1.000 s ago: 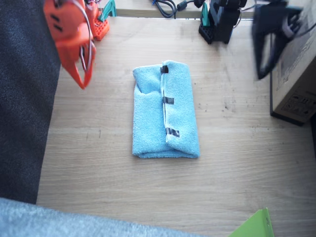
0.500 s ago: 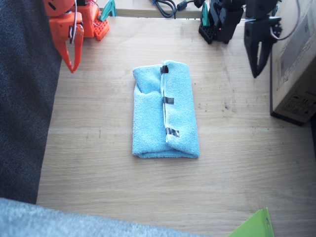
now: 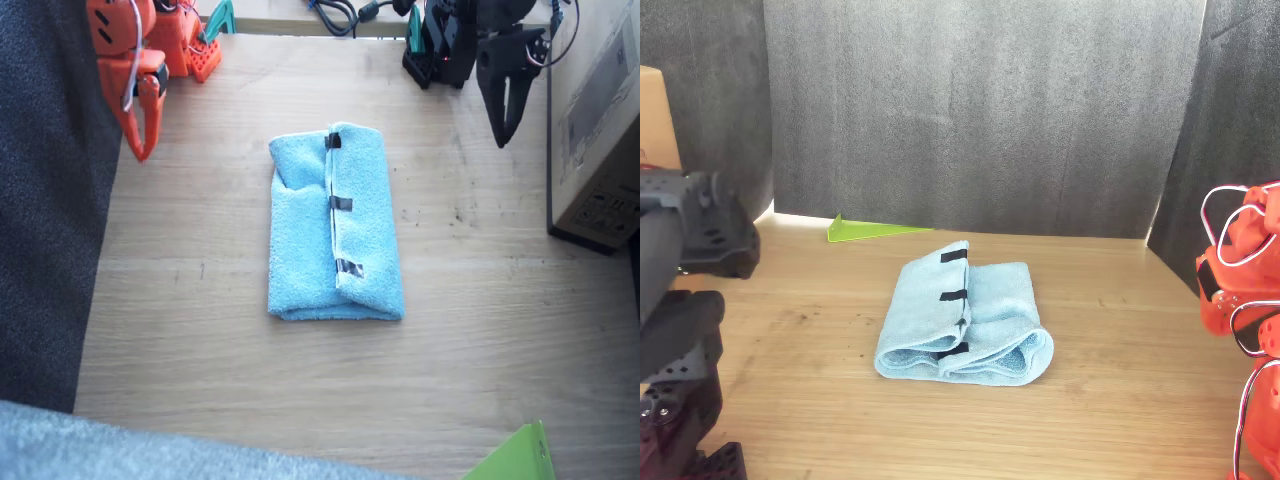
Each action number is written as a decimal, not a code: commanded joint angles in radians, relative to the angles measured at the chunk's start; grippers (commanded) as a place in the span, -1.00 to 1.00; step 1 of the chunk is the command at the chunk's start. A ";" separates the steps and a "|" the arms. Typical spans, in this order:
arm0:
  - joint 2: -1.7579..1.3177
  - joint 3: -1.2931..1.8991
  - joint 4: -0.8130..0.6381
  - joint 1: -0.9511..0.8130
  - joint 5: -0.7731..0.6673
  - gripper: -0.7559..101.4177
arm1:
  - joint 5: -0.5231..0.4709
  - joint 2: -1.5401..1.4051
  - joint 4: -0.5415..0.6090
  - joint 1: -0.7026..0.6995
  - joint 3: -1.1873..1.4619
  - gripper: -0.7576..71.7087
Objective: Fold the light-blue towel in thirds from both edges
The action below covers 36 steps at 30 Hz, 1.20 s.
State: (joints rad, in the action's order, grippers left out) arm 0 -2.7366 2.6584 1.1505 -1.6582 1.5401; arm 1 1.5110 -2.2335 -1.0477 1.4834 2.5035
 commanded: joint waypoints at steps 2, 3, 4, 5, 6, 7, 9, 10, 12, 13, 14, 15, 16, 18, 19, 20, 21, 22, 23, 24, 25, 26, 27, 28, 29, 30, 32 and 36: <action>-0.126 0.035 0.054 0.006 0.011 -0.99 | 0.025 -0.077 -0.008 -0.017 0.023 -0.98; -0.189 0.054 0.077 0.009 0.011 -0.99 | 0.025 -0.100 -0.012 -0.017 0.032 -0.98; -0.258 0.072 0.106 0.011 0.014 -0.99 | 0.026 -0.121 -0.017 -0.017 0.041 -0.98; -0.328 0.091 0.135 0.015 0.015 -0.99 | 0.028 -0.137 -0.021 -0.021 0.048 -0.98; -0.396 0.107 0.164 0.017 0.017 -0.99 | 0.029 -0.141 -0.026 -0.025 0.049 -0.98; -0.439 0.120 0.186 0.021 0.020 -0.99 | 0.032 -0.141 -0.029 -0.029 0.051 -0.97; -0.440 0.118 0.187 0.020 0.018 -0.99 | 0.041 -0.124 -0.031 -0.035 0.046 -0.97; -0.440 0.118 0.187 0.020 0.018 -0.99 | 0.049 -0.115 -0.031 -0.040 0.043 -0.97; -0.440 0.118 0.187 0.021 0.020 -0.99 | 0.061 -0.107 -0.031 -0.051 0.040 -0.98; -0.440 0.118 0.187 0.023 0.021 -0.99 | 0.067 -0.109 -0.031 -0.057 0.040 -0.98; -0.440 0.118 0.187 0.025 0.021 -0.99 | 0.075 -0.114 -0.037 -0.061 0.041 -0.97; -0.440 0.118 0.187 0.028 0.023 -0.99 | 0.078 -0.118 -0.041 -0.063 0.044 -0.96; -0.440 0.118 0.187 0.029 0.026 -0.99 | 0.078 -0.126 -0.043 -0.066 0.048 -0.97; -0.440 0.118 0.187 0.035 0.031 -0.99 | 0.069 -0.184 -0.058 -0.048 0.067 -0.98; -0.440 0.118 0.187 0.038 0.032 -0.99 | 0.063 -0.235 -0.072 -0.037 0.084 -0.98; -0.440 0.118 0.187 0.040 0.032 -0.99 | 0.061 -0.287 -0.086 -0.037 0.103 -0.98; -0.440 0.118 0.187 0.040 0.032 -0.99 | 0.061 -0.341 -0.104 -0.041 0.120 -0.95; -0.440 0.118 0.187 0.040 0.032 -0.99 | 0.061 -0.411 -0.130 -0.046 0.140 -0.94; -0.440 0.118 0.187 0.040 0.032 -0.99 | 0.049 -0.514 -0.169 -0.034 0.167 -0.98; -0.440 0.118 0.187 0.040 0.032 -0.99 | 0.040 -0.650 -0.229 -0.029 0.199 -0.98; -0.440 0.118 0.187 0.040 0.032 -0.99 | 0.031 -0.813 -0.302 -0.028 0.233 -0.98; -0.440 0.118 0.187 0.040 0.032 -0.99 | 0.023 -0.908 -0.342 -0.040 0.256 -0.98; -0.440 0.118 0.187 0.041 0.034 -0.99 | 0.025 -0.908 -0.348 -0.060 0.253 -0.98; -0.440 0.118 0.187 0.041 0.034 -0.99 | 0.017 -0.916 -0.360 -0.067 0.252 -0.98; -0.440 0.118 0.187 0.041 0.034 -0.99 | 0.018 -0.916 -0.360 -0.074 0.252 -0.98; -0.440 0.118 0.187 0.041 0.032 -0.99 | 0.020 -0.916 -0.360 -0.074 0.252 -0.98; -0.440 0.118 0.187 0.041 0.029 -0.99 | 0.014 -0.916 -0.360 -0.066 0.252 -0.98; -0.440 0.118 0.187 0.040 0.028 -0.99 | 0.009 -0.916 -0.360 -0.061 0.252 -0.98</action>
State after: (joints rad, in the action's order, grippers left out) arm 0 -3.1707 2.7811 1.3238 -1.6015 1.5585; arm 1 1.5248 -3.1477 -1.3959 1.4097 2.7504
